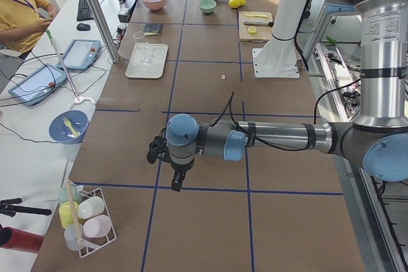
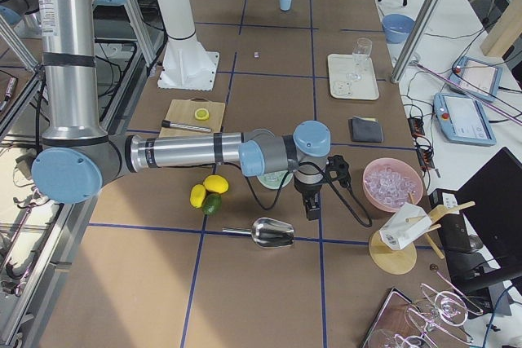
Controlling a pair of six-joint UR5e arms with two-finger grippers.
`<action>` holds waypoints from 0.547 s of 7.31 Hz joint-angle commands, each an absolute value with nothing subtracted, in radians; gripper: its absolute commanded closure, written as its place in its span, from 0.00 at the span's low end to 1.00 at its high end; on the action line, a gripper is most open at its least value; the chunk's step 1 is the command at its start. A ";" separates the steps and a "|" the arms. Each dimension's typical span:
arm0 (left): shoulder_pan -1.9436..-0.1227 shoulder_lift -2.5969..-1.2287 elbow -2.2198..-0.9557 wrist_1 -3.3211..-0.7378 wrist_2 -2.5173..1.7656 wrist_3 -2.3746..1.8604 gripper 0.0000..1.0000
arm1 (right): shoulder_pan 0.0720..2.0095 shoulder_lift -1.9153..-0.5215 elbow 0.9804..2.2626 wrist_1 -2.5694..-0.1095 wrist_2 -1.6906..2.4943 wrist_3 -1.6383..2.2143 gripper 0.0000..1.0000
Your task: Pour ice into bowl
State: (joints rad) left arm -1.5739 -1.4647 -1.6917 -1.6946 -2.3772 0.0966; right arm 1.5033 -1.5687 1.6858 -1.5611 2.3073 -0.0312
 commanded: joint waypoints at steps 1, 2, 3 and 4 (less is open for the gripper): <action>-1.574 -1.456 -1.681 -1.695 -2.382 0.094 0.00 | 1.552 -1.653 1.709 -1.714 2.298 -0.055 0.00; -1.574 -1.453 -1.687 -1.697 -2.382 0.095 0.00 | 1.555 -1.660 1.698 -1.686 2.298 -0.051 0.00; -1.574 -1.454 -1.690 -1.695 -2.375 0.097 0.00 | 1.560 -1.658 1.698 -1.686 2.298 -0.057 0.00; -1.574 -1.453 -1.692 -1.695 -2.375 0.097 0.00 | 1.563 -1.660 1.701 -1.663 2.296 -0.055 0.00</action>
State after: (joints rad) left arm -1.5739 -1.4541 -1.6892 -1.6954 -2.3770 0.0960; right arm 1.5580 -1.6549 1.7004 -1.6821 2.2980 -0.0548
